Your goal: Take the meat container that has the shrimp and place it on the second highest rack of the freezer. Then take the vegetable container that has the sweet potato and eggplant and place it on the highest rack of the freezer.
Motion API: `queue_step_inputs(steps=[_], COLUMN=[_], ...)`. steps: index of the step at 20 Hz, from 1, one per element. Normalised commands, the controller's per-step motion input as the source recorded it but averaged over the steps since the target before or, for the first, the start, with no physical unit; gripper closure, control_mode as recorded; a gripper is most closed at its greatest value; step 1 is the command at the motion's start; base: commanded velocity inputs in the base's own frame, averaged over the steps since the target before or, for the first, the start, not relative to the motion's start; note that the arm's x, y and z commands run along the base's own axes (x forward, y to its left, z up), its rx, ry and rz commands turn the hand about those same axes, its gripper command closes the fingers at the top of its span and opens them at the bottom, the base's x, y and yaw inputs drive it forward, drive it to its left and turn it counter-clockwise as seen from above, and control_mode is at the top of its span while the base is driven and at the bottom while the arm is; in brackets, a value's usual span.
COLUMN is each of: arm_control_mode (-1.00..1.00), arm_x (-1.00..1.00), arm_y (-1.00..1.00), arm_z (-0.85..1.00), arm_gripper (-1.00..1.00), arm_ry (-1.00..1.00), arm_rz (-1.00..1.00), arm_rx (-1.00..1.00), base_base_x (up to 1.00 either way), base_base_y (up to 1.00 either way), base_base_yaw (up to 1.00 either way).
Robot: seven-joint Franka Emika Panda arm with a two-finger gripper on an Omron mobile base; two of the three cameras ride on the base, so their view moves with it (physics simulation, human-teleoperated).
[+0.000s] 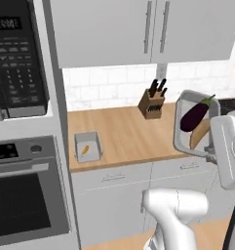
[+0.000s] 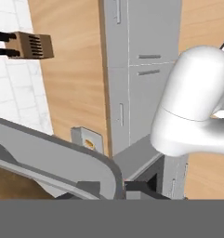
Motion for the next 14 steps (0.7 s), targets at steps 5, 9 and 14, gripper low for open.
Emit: queue_step_inputs(steps=[5,9,14], arm_control_mode=[1.0,1.0,1.0], arm_x=[0.0,0.0,0.0], arm_y=[0.0,0.0,0.0], arm_z=[0.0,0.0,0.0], arm_gripper=[1.0,1.0,1.0], arm_ry=[0.0,0.0,0.0], arm_rz=[0.0,0.0,0.0], arm_rx=[0.0,0.0,0.0], base_base_x=[-1.0,-1.0,-0.86], base_base_y=[-0.13,0.01,0.26], base_base_yaw=[0.0,0.11,0.29])
